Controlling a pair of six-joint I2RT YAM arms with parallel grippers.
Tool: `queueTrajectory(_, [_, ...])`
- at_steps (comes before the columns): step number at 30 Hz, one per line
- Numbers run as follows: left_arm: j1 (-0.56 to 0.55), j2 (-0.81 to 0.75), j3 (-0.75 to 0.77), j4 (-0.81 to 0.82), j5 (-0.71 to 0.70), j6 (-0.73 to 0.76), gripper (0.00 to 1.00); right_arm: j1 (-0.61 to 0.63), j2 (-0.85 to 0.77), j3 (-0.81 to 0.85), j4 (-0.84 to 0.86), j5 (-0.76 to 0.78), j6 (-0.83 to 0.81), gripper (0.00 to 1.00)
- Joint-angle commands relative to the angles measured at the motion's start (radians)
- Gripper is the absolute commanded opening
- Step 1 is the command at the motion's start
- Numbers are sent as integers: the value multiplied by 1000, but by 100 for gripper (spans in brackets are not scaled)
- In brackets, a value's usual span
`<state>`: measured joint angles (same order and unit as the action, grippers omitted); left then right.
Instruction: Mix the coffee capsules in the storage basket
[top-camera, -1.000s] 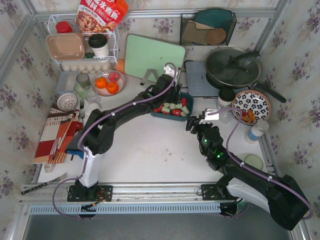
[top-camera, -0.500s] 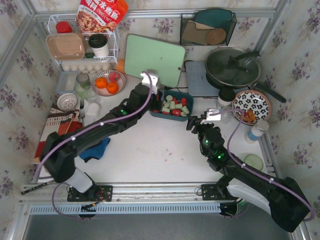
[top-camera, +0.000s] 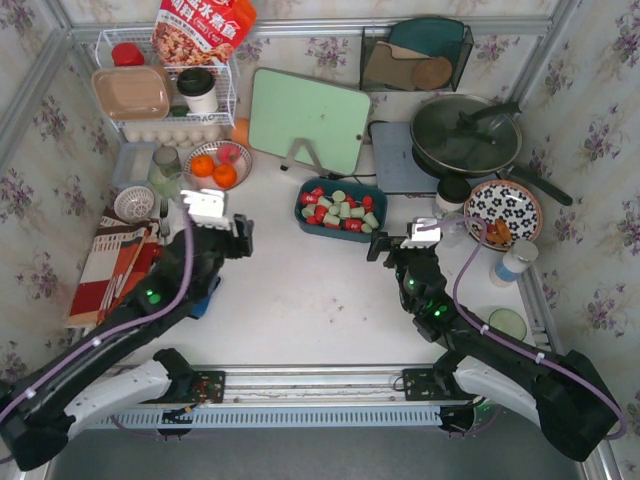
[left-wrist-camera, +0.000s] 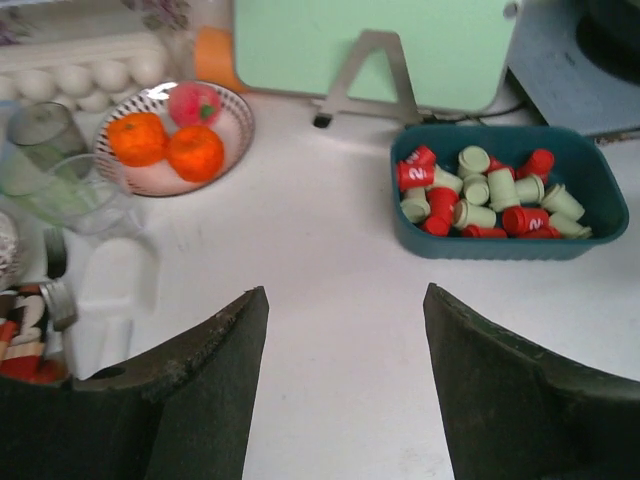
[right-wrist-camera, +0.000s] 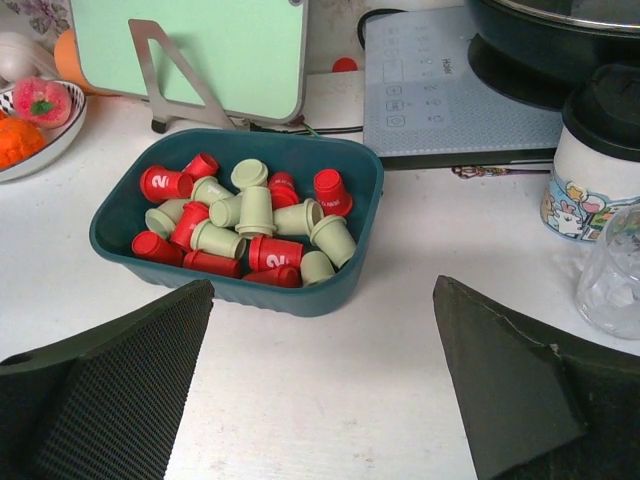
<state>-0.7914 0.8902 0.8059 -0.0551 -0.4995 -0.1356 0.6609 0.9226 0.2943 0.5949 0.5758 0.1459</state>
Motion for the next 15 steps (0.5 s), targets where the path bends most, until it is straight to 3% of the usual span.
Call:
queueTrajectory(1, [1,-147,4,-187,-89,-18,68,0,8,-7,34,31,-20,100])
queueTrajectory(7, [3,-273,16,-424,-130,-15,76,0,35,-39,106,99,-70,100])
queueTrajectory(9, [1,-287,9,-452,-123,-38,80,0,47,-58,154,138,-112,100])
queueTrajectory(15, [1,-293,12,-456,17,-46,80,-18,146,-160,444,285,-347,100])
